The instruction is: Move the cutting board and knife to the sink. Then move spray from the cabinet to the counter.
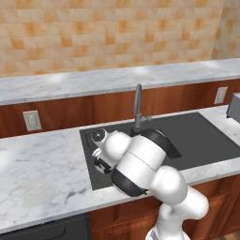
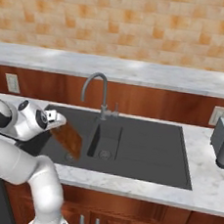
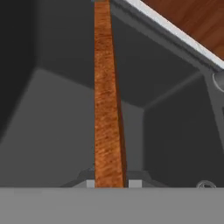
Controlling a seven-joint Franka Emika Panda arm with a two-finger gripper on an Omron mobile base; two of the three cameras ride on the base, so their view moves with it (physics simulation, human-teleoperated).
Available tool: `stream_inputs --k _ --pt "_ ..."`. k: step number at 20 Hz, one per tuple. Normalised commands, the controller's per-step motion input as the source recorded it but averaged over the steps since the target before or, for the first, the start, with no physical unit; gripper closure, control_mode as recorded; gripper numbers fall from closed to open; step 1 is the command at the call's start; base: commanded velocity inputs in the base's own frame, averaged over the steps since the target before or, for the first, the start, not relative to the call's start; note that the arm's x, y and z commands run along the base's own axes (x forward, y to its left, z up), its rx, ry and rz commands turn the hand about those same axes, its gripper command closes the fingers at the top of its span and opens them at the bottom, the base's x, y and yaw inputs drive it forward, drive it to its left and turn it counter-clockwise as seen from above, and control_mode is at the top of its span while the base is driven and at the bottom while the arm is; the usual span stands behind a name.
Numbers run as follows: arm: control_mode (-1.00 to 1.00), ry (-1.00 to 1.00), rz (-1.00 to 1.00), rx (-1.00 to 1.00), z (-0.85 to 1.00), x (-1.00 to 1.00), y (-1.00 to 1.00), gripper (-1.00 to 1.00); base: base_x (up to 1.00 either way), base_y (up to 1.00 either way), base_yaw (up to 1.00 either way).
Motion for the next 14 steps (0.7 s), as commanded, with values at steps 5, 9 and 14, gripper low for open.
stream_inputs --k 5,9,14 --pt "-1.00 0.00 -0.31 0.00 -0.22 0.18 -0.06 1.00 0.00 0.00 0.00" --pt "-1.00 0.00 -0.39 0.00 -0.34 0.00 -0.37 1.00 0.00 0.00 0.00" --pt "-1.00 0.02 -0.37 0.00 -0.48 0.00 -0.84 1.00 0.00 0.00 0.00"
